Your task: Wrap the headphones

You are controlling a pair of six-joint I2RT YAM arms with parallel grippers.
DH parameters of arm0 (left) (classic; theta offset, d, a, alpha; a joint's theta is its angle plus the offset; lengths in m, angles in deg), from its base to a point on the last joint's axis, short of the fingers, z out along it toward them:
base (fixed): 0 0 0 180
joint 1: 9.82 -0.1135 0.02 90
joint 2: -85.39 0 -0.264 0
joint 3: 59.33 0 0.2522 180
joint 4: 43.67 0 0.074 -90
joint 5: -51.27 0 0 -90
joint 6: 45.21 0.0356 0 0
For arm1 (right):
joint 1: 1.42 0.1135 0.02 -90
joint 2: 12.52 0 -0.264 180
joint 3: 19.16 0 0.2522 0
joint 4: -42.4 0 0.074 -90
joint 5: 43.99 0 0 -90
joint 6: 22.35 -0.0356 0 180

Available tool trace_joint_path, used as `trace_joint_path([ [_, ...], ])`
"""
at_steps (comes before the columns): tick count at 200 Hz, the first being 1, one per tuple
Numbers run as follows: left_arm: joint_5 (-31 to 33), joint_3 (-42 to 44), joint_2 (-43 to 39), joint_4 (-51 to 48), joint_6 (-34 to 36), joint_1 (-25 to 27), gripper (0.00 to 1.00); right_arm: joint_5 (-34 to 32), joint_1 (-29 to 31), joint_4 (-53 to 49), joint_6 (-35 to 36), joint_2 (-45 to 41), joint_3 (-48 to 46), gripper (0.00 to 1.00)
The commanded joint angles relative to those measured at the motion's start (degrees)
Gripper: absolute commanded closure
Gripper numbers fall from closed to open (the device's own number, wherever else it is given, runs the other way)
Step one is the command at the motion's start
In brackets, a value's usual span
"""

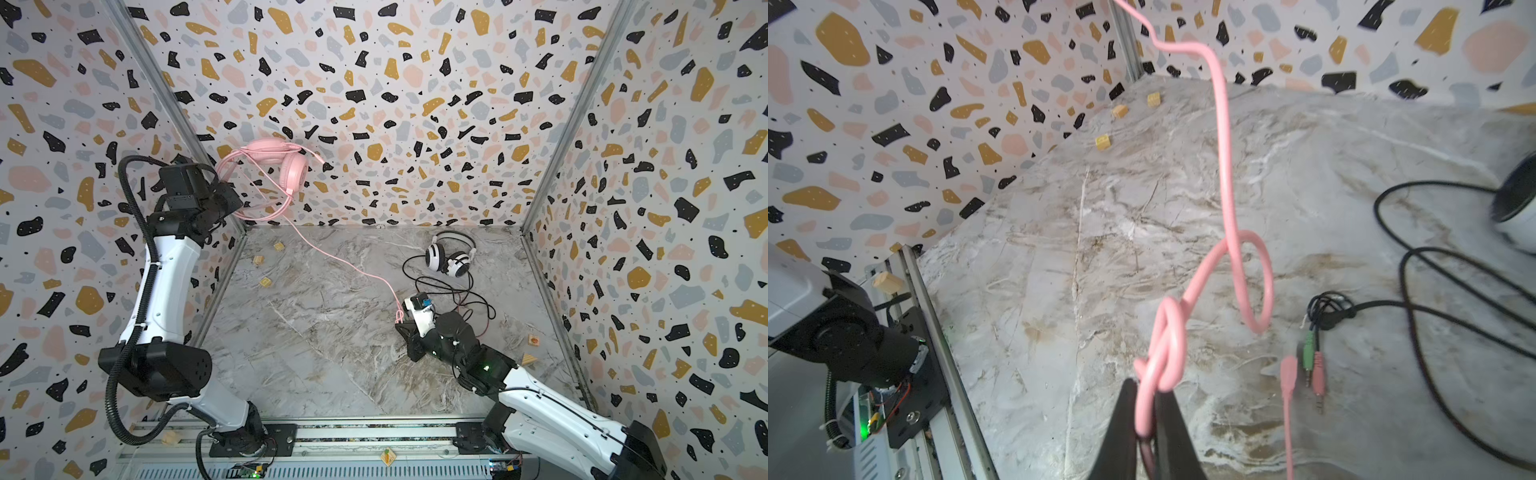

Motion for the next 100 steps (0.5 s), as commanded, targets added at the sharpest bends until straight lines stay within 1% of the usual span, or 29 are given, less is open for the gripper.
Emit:
trace_joint_path([
  [1,3.22,0.2,-1.15,7.96,0.37,0.05,1.0,-6.5,-0.3,-10.32,2.16,-4.38,5.67,0.95],
  [26,4.5,0.91,-0.53,8.07,1.37,0.07,1.0,-11.93,-0.63,-14.81,2.53,-8.64,11.0,0.95],
  [49,2.31,3.41,-0.93,9.16,1.1,0.04,1.0,-15.63,-0.61,-17.18,3.47,-11.0,14.89,0.95],
  [77,1.32,7.78,-2.09,10.24,1.88,0.04,1.0,-21.54,-1.03,-18.78,5.37,-11.52,19.39,0.95],
  [100,-0.51,12.42,-3.81,10.92,3.01,0.04,1.0,-25.32,-1.29,-17.34,7.91,-11.42,22.08,0.95],
])
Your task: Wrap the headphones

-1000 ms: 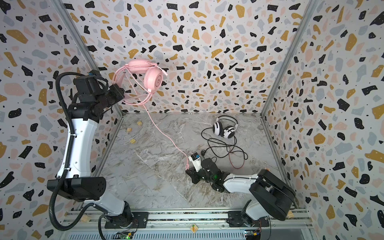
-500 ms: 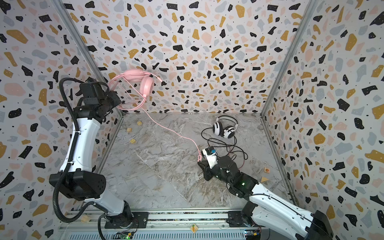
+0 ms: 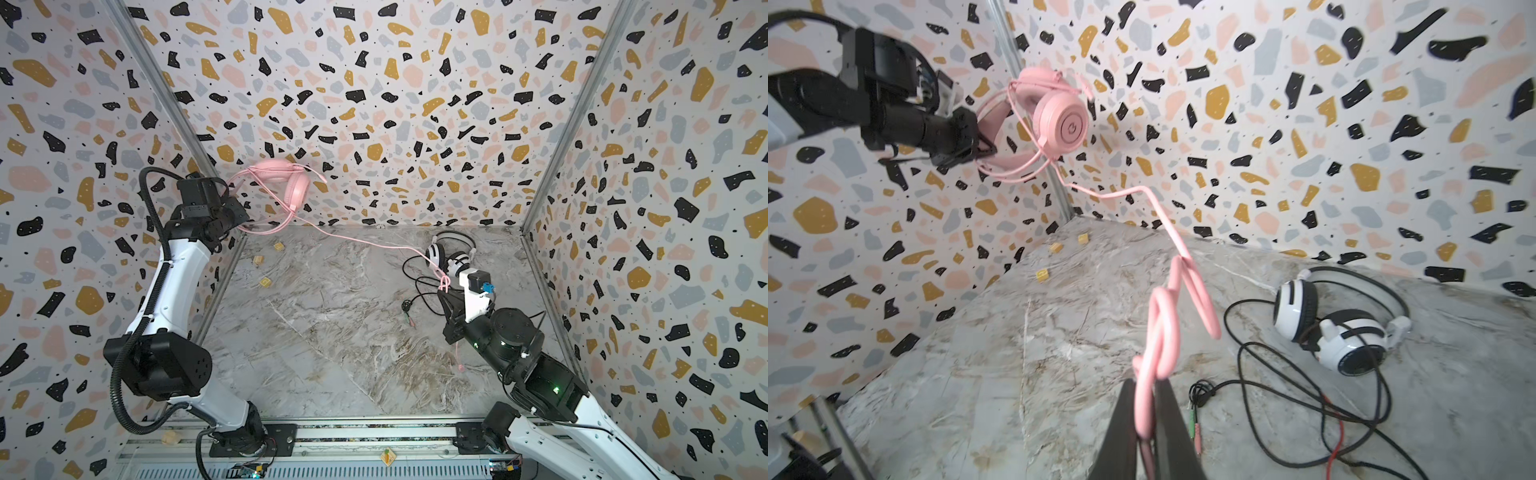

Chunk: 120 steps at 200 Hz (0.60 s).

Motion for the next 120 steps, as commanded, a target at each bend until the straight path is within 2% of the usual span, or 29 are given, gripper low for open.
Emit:
trace_joint_path([
  [1,-2.68,2.82,-3.88,6.75,0.64,0.04,1.0,-6.93,-0.39,-0.77,3.44,0.13,3.69,0.95],
  [37,-1.8,9.81,-6.72,8.11,1.68,0.31,1.0,-6.29,-0.56,0.7,7.64,3.29,11.52,0.95],
  [60,1.43,13.31,-8.1,8.95,2.28,1.95,1.0,-4.4,-0.55,0.75,9.99,7.12,17.93,0.96],
  [86,7.21,14.56,-7.24,7.62,5.77,8.0,1.0,0.17,-0.49,2.23,12.08,11.97,24.14,0.96],
  [120,12.98,15.34,-4.49,5.65,9.14,14.88,1.0,0.3,-0.6,5.9,16.29,18.51,31.31,0.96],
])
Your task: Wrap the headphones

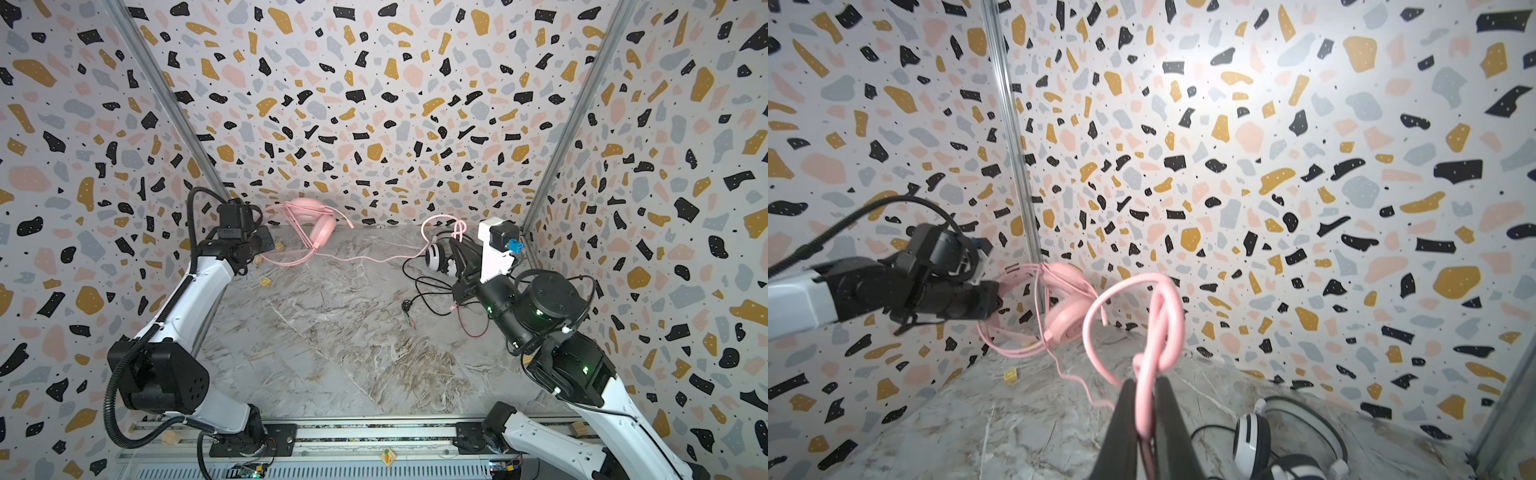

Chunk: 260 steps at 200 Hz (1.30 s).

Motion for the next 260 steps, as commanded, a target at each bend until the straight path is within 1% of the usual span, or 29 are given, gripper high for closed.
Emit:
trace_joint_path([
  [1,4.89,0.29,0.87,3.68,2.8,4.38,1.0,1.15,-0.21,4.39,4.58,3.55,4.78,0.96],
  [31,11.43,1.84,2.48,2.58,6.22,11.29,1.0,3.26,-0.67,3.47,7.86,12.83,15.73,0.96],
  [52,15.42,3.26,3.46,1.8,7.71,15.12,1.0,5.01,-1.79,2.54,9.24,18.8,23.45,0.96],
  [69,16.28,4.26,4.46,2.6,7.54,15.62,1.0,7.86,-2.13,-0.53,8.47,22.78,31.04,0.96],
  [87,16.17,1.87,6.89,0.59,6.98,15.61,1.0,12.51,-2.04,-3.8,6.73,25.39,37.08,0.96],
  [97,14.78,-0.06,8.22,-1.08,6.72,15.66,1.0,13.8,-1.87,-4.19,6.17,26.09,38.6,0.96],
  [109,13.18,-1.11,9.28,-0.77,5.87,15.63,1.0,15.56,-1.79,-4.56,5.17,26.29,39.59,0.96],
  [124,5.26,-2.58,10.28,0.42,3.39,15.19,1.0,19.31,-1.14,-6.82,3.53,26.81,40.85,0.96],
  [136,0.03,-4.56,10.68,1.07,1.97,15.12,1.0,19.71,0.55,-8.51,3.08,26.55,40.15,0.96],
  [155,-3.08,-6.44,10.38,4.42,-1.05,14.28,1.0,19.06,2.66,-9.13,2.56,24.96,37.21,0.96],
  [171,-3.41,-9.26,11.63,5.47,-2.82,13.87,1.0,19.87,3.8,-9.55,1.81,23.6,36.1,0.97],
  [181,-4.99,-11.84,13.37,5.21,-3.85,13.39,1.0,20.85,4.48,-9.61,1.15,23.29,36.18,0.97],
  [202,-8.58,-16.94,17.52,4.66,-6.95,12.0,1.0,22.33,5.9,-10.6,0.23,23.86,38.18,0.97],
  [214,-8.23,-18.91,19.65,4.79,-7.75,11.77,1.0,22.7,6.92,-11.6,0.19,24.56,39.96,0.97],
  [241,-6.1,-22.89,24.1,0.56,-4.99,11.89,1.0,20.9,7.6,-12.12,1.38,25.26,42.78,0.97],
  [253,-5.56,-21.52,24.11,-0.62,-3.51,11.9,1.0,18.86,7.62,-11.82,2.5,25.43,43.21,0.97],
  [260,-5.05,-18.99,23.14,0.01,-3.09,11.97,1.0,17.55,7.62,-11.15,3.35,25.56,43.3,0.97],
])
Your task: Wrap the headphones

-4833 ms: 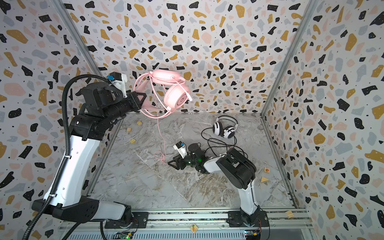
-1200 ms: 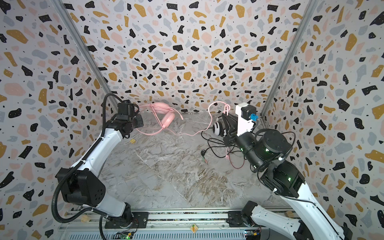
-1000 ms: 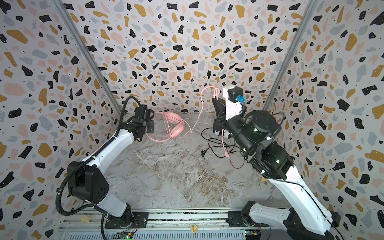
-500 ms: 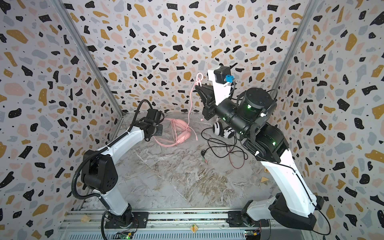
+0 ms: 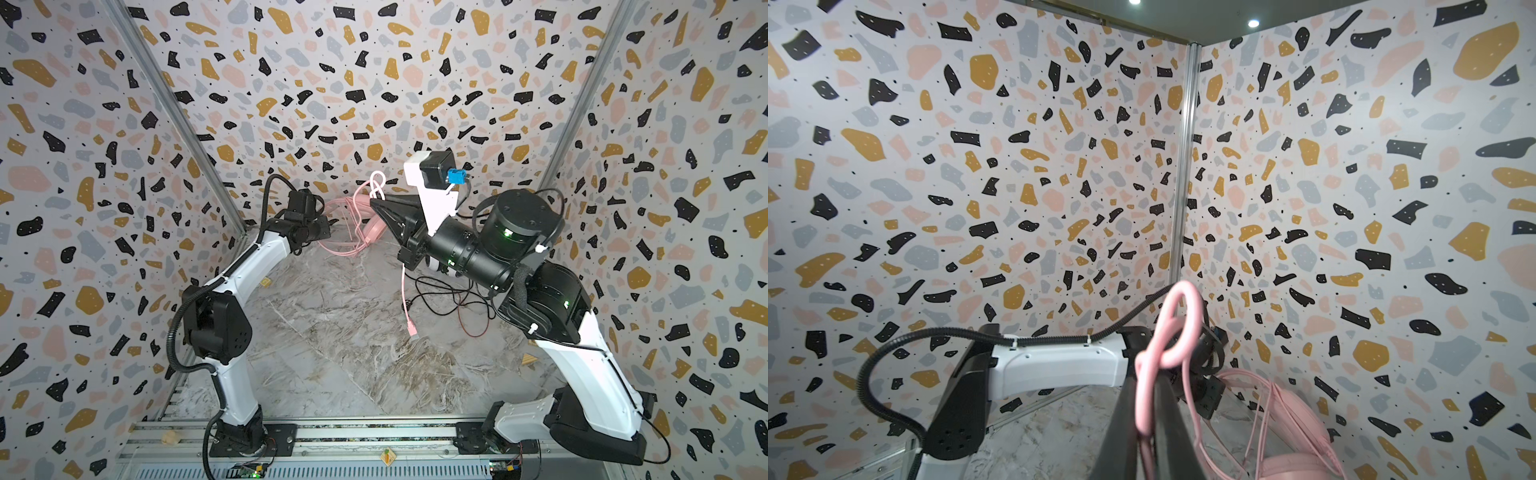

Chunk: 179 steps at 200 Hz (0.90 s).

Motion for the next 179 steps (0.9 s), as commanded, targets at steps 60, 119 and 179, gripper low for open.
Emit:
trace_joint_path([
  [60,5.26,28.36,-15.93,10.47,4.15,2.62,1.0,-8.15,-3.28,5.26,6.77,6.42,9.91,0.97],
  [119,10.0,34.0,-23.48,6.98,11.44,12.26,1.0,-2.51,-10.55,6.45,4.23,17.52,19.48,0.97],
  [179,7.17,43.03,-37.29,6.21,15.66,20.46,1.0,11.87,-28.9,11.84,-6.34,25.19,19.39,0.97],
])
